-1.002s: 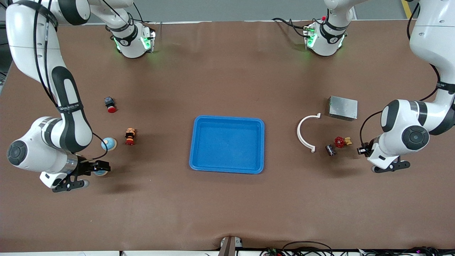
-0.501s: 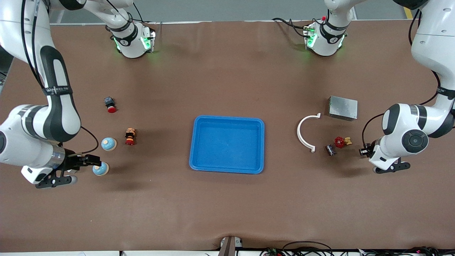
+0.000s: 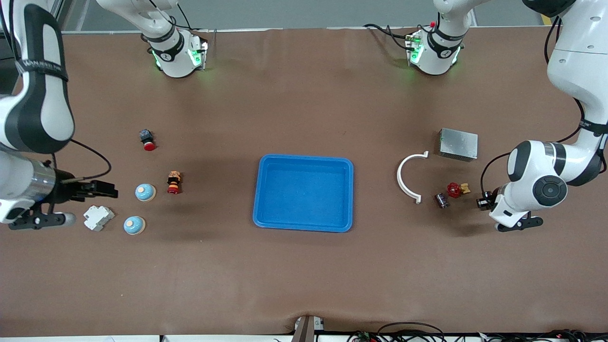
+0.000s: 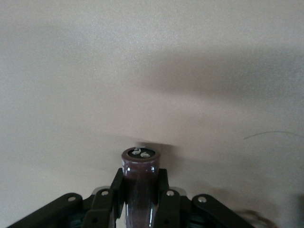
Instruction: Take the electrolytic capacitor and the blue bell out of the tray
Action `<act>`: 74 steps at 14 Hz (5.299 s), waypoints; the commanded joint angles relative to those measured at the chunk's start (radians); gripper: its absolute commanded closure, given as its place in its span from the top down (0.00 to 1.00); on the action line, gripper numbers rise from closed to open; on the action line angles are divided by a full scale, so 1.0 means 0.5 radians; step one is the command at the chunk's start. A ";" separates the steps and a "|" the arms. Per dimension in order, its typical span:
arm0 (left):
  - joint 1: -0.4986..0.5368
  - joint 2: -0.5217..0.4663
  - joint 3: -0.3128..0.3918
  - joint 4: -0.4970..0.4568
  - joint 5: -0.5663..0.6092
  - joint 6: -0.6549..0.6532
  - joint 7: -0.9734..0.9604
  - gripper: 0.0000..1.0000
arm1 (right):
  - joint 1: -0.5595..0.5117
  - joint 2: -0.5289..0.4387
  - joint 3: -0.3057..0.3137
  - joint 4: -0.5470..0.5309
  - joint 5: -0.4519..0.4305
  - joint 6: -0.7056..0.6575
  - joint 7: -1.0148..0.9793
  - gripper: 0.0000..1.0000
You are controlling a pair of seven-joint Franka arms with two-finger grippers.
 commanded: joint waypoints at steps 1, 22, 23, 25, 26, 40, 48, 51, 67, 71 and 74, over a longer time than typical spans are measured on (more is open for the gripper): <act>0.009 0.025 -0.011 0.025 0.017 0.007 0.010 0.00 | 0.000 -0.164 0.004 -0.037 -0.082 -0.123 0.030 1.00; 0.281 -0.441 -0.039 0.015 -0.483 -0.502 0.720 1.00 | -0.089 -0.671 -0.005 -0.199 -0.103 -0.397 0.003 1.00; 0.318 -0.484 -0.039 0.018 -0.541 -0.542 0.800 1.00 | -0.089 -0.686 -0.002 -0.196 -0.100 -0.424 0.015 1.00; 0.334 -0.558 -0.039 0.031 -0.576 -0.628 0.841 1.00 | -0.092 -0.711 -0.002 -0.196 -0.088 -0.446 0.021 1.00; 0.337 -0.601 -0.039 0.040 -0.576 -0.680 0.841 1.00 | -0.093 -0.723 -0.002 -0.193 -0.082 -0.455 0.021 1.00; 0.322 -0.785 -0.085 0.687 -0.821 -1.300 0.811 1.00 | -0.093 -0.754 -0.005 -0.196 -0.079 -0.477 0.030 1.00; 0.126 -0.883 -0.009 0.770 -0.901 -1.315 0.801 1.00 | -0.089 -0.744 -0.002 -0.209 -0.082 -0.446 0.036 1.00; -0.161 -0.942 0.233 0.767 -0.919 -1.373 0.801 1.00 | -0.089 -0.741 -0.002 -0.218 -0.079 -0.446 0.036 1.00; -0.866 -1.104 0.790 0.682 -1.131 -1.371 0.786 1.00 | -0.089 -0.744 -0.005 -0.239 -0.082 -0.434 0.033 1.00; -0.856 -1.300 0.719 0.384 -1.109 -1.169 0.691 1.00 | -0.089 -0.753 -0.005 -0.218 -0.088 -0.437 0.116 1.00; -0.853 -1.435 0.679 0.191 -0.996 -1.083 0.694 1.00 | -0.093 -0.757 -0.005 -0.212 -0.088 -0.443 0.128 1.00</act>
